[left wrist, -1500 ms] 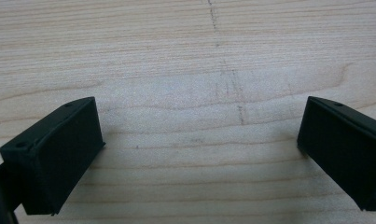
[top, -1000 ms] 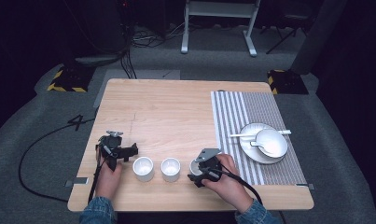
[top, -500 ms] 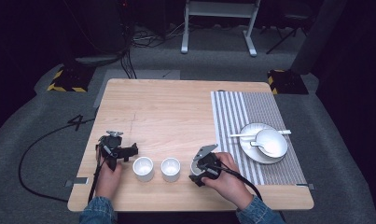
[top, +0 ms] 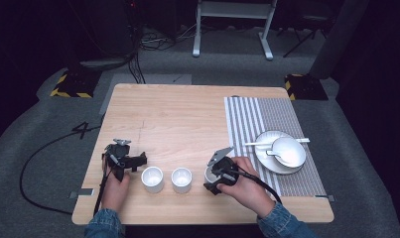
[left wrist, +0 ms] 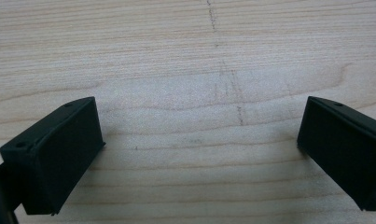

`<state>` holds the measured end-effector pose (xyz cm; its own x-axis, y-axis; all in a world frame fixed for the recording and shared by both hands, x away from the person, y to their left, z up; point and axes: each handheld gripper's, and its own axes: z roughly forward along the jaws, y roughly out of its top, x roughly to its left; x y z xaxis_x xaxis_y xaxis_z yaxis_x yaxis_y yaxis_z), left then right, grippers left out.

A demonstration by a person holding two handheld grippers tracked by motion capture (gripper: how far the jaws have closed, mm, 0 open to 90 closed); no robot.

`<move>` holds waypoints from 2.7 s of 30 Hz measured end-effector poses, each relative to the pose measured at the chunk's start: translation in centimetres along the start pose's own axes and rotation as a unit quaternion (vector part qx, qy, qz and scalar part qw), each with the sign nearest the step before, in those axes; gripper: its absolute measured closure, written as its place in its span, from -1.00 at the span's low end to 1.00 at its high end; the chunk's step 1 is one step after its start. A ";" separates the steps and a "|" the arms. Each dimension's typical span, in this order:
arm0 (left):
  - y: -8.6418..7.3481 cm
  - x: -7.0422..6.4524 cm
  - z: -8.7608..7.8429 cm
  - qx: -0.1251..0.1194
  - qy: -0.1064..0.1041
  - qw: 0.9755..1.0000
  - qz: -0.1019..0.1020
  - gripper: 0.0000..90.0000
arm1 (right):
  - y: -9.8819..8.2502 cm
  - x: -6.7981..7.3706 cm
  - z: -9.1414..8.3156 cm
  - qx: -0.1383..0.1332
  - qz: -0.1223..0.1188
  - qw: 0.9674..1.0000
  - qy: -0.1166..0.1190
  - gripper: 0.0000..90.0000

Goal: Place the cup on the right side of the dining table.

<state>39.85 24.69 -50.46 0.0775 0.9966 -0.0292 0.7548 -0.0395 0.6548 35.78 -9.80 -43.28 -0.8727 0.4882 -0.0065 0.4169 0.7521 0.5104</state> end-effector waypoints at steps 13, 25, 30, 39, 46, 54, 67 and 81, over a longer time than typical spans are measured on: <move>0.0 0.0 0.0 0.000 0.000 1.000 0.000 -1.00 | 1.3 -0.9 -2.5 -0.037 0.000 0.999 -0.002 -0.40; 0.0 0.0 0.0 0.000 0.000 1.000 0.000 -1.00 | 2.4 -2.9 -4.8 -0.033 0.011 0.999 -0.009 -0.40; 0.0 0.0 0.0 0.000 0.000 1.000 0.000 -1.00 | 2.9 -3.7 -5.8 -0.031 0.008 0.999 -0.022 -0.40; 0.0 0.0 0.0 -0.001 0.000 1.000 0.000 -1.00 | 3.8 -4.5 -8.0 -0.038 -0.003 0.999 -0.019 -0.40; 0.0 0.0 0.0 0.001 0.000 1.000 0.001 -1.00 | 4.6 -6.3 -9.4 -0.040 0.004 0.999 -0.032 -0.40; 0.0 0.1 0.0 -0.002 -0.003 1.000 0.002 -1.00 | 5.2 -8.2 -10.2 -0.045 0.016 0.998 -0.048 -0.40; 0.0 0.3 0.0 -0.001 -0.008 1.000 0.009 -1.00 | 5.3 -13.6 -12.3 -0.075 0.071 0.992 -0.078 -0.40; 0.0 0.3 0.0 -0.001 -0.009 1.000 0.009 -1.00 | 4.7 -19.7 -11.8 -0.074 0.106 0.984 -0.124 -0.40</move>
<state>39.85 24.97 -50.49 0.1022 0.9943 -0.0303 0.7519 -0.0572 0.6567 51.92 -21.12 -30.57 -0.6735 0.7341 -0.0865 0.5258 0.5581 0.6420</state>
